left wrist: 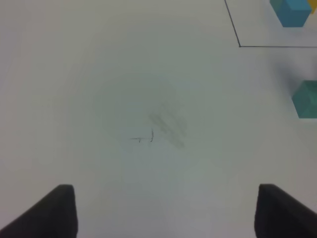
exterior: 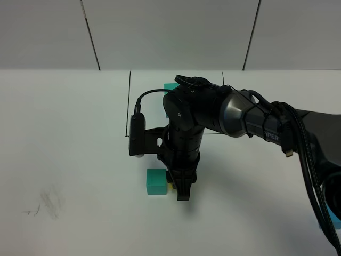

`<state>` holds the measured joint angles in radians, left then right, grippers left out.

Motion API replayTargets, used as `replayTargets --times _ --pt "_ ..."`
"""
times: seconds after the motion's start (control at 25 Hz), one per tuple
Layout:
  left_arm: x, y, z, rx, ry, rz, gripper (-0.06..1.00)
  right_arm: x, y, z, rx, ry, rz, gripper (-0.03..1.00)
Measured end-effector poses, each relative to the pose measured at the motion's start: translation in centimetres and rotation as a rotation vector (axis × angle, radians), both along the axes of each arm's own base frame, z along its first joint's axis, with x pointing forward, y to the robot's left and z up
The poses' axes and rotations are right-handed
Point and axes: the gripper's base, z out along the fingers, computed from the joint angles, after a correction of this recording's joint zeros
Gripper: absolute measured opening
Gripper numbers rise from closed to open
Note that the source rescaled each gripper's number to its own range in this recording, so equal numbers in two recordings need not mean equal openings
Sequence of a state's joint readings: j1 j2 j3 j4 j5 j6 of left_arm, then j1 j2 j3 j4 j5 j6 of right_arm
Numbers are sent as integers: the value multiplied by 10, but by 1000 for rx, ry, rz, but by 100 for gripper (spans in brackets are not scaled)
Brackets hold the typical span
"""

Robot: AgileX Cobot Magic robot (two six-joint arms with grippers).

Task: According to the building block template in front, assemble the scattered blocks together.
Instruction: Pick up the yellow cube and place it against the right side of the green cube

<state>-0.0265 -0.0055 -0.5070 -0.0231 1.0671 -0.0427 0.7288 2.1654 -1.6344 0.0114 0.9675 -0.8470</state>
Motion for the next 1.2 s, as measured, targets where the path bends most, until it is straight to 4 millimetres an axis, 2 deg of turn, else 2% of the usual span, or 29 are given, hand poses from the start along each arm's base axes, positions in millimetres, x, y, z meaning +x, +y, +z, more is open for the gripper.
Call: replayTargets --times 0.52,0.88,1.2 --pt "0 0 0 0 0 0 59 1 2 0 15 -19 17 20" --pt "0 0 0 0 0 0 59 3 4 -26 -15 11 34 20" --pt "0 0 0 0 0 0 59 5 3 -30 -19 2 84 20"
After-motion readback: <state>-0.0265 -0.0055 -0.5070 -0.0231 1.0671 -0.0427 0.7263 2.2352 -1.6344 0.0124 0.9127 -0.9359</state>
